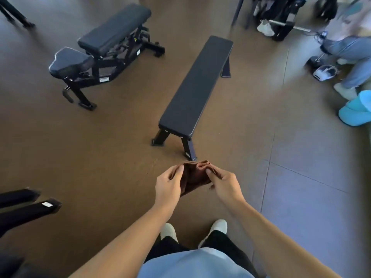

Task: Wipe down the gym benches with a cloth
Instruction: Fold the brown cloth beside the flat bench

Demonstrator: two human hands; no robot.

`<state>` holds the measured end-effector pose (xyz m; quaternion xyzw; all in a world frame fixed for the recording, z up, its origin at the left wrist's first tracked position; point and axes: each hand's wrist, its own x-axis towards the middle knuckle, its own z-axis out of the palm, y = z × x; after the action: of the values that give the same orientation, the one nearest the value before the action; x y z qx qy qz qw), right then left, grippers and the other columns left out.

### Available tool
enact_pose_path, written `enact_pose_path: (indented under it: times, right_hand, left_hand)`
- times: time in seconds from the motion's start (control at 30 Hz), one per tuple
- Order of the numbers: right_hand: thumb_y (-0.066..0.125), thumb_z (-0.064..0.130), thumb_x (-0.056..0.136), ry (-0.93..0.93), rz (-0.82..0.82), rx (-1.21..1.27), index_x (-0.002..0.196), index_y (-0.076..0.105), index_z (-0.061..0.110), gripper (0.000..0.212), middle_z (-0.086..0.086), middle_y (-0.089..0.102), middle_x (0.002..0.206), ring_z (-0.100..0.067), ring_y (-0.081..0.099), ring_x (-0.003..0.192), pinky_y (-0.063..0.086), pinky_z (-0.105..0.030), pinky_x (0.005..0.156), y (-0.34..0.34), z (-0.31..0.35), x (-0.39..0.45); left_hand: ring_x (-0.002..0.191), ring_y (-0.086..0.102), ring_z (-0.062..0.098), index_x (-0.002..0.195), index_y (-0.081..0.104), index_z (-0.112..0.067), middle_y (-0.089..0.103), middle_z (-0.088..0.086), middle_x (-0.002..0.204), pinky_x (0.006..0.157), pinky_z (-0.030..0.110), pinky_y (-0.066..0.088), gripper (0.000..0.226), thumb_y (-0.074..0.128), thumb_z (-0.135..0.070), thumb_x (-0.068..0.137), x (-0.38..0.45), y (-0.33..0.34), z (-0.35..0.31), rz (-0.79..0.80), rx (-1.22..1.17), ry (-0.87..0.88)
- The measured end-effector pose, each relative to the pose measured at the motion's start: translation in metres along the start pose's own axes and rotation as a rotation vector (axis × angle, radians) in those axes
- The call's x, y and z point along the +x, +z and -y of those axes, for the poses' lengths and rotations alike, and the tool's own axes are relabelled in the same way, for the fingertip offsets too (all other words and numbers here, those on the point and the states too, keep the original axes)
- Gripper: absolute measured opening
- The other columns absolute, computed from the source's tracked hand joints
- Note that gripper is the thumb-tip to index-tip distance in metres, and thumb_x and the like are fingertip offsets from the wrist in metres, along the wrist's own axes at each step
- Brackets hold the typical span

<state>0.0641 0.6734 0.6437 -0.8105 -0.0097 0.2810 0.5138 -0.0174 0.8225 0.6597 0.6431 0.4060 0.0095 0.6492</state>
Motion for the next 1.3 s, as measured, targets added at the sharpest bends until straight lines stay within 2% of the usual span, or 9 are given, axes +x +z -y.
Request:
enact_pose_path:
  times: [0.2,0.3,0.5,0.7,0.87,1.0,1.1,1.17,1.3]
  right_hand:
    - [0.074,0.030,0.097,0.148,-0.251,0.123,0.091,0.082,0.026,0.010,0.004,0.079,0.081,-0.016,0.075,0.078,0.056,-0.021,0.064,0.012,0.025,0.046]
    - [0.078,0.035,0.094,0.140,-0.239,0.113,0.092,0.079,0.027,0.008,0.007,0.078,0.086,-0.015,0.070,0.082,0.058,-0.030,0.078,0.008,0.036,0.076]
    - [0.062,0.034,0.104,0.027,-0.109,-0.036,0.094,0.078,0.028,0.020,0.012,0.071,0.076,-0.005,0.058,0.066,0.043,-0.022,0.061,-0.018,0.061,0.134]
    - [0.046,0.031,0.112,-0.067,0.026,-0.139,0.083,0.066,0.022,0.036,0.006,0.057,0.071,-0.013,0.051,0.067,0.040,-0.023,0.057,-0.041,0.087,0.199]
    - [0.041,0.028,0.113,-0.118,0.091,-0.154,0.102,0.070,0.019,0.033,0.003,0.070,0.087,-0.011,0.062,0.081,0.044,-0.016,0.066,-0.064,0.116,0.250]
    - [0.051,0.026,0.111,-0.206,0.111,-0.067,0.109,0.065,0.023,0.015,0.010,0.071,0.100,-0.001,0.064,0.090,0.044,-0.004,0.068,-0.074,0.151,0.278]
    - [0.059,0.028,0.107,-0.237,0.269,-0.085,0.100,0.063,0.024,0.009,0.009,0.075,0.091,0.001,0.068,0.081,0.048,-0.011,0.070,-0.068,0.181,0.295]
    - [0.064,0.031,0.104,-0.298,0.374,-0.180,0.094,0.067,0.031,0.010,0.012,0.074,0.094,0.000,0.066,0.084,0.047,-0.015,0.074,-0.058,0.195,0.309]
    - [0.067,0.034,0.102,-0.375,0.432,-0.288,0.085,0.071,0.046,0.021,0.012,0.064,0.098,0.003,0.060,0.090,0.042,-0.008,0.074,-0.046,0.222,0.339]
  left_hand:
    - [0.096,0.066,0.007,0.109,0.072,-0.029,0.072,-0.012,0.099,0.075,0.012,0.048,0.021,0.054,-0.040,0.103,0.033,-0.023,-0.011,-0.169,-0.001,0.000]
    - [0.097,0.066,0.007,0.110,0.074,-0.026,0.073,-0.009,0.102,0.085,0.020,0.049,0.026,0.054,-0.042,0.103,0.056,-0.026,-0.021,-0.216,0.002,-0.020]
    - [0.097,0.065,0.011,0.100,0.070,-0.026,0.071,-0.008,0.098,0.091,0.030,0.047,0.026,0.050,-0.042,0.105,0.105,-0.016,-0.042,-0.279,0.041,-0.100]
    - [0.118,0.061,0.022,0.128,0.068,-0.018,0.068,0.001,0.122,0.111,0.044,0.045,0.045,0.041,-0.048,0.106,0.148,0.002,-0.070,-0.342,0.134,-0.189]
    - [0.079,0.061,0.016,0.097,0.075,-0.015,0.067,-0.002,0.080,0.074,0.035,0.051,0.035,0.057,-0.044,0.101,0.181,0.009,-0.093,-0.414,0.164,-0.116]
    - [0.090,0.065,0.020,0.100,0.071,-0.019,0.069,-0.002,0.091,0.075,0.032,0.051,0.022,0.066,-0.040,0.097,0.204,0.010,-0.106,-0.439,0.222,-0.128]
    - [0.121,0.054,0.010,0.138,0.053,-0.030,0.056,-0.014,0.128,0.098,0.031,0.046,0.061,0.081,-0.040,0.085,0.225,0.017,-0.126,-0.310,0.341,-0.089]
    - [0.122,0.044,-0.002,0.143,0.047,-0.038,0.046,-0.024,0.133,0.102,0.025,0.038,0.075,0.085,-0.044,0.079,0.243,0.029,-0.152,-0.141,0.385,0.028]
    - [0.098,0.064,-0.004,0.114,0.068,-0.029,0.071,-0.019,0.106,0.087,0.016,0.048,0.036,0.083,-0.039,0.083,0.287,0.050,-0.207,0.064,0.313,0.182]
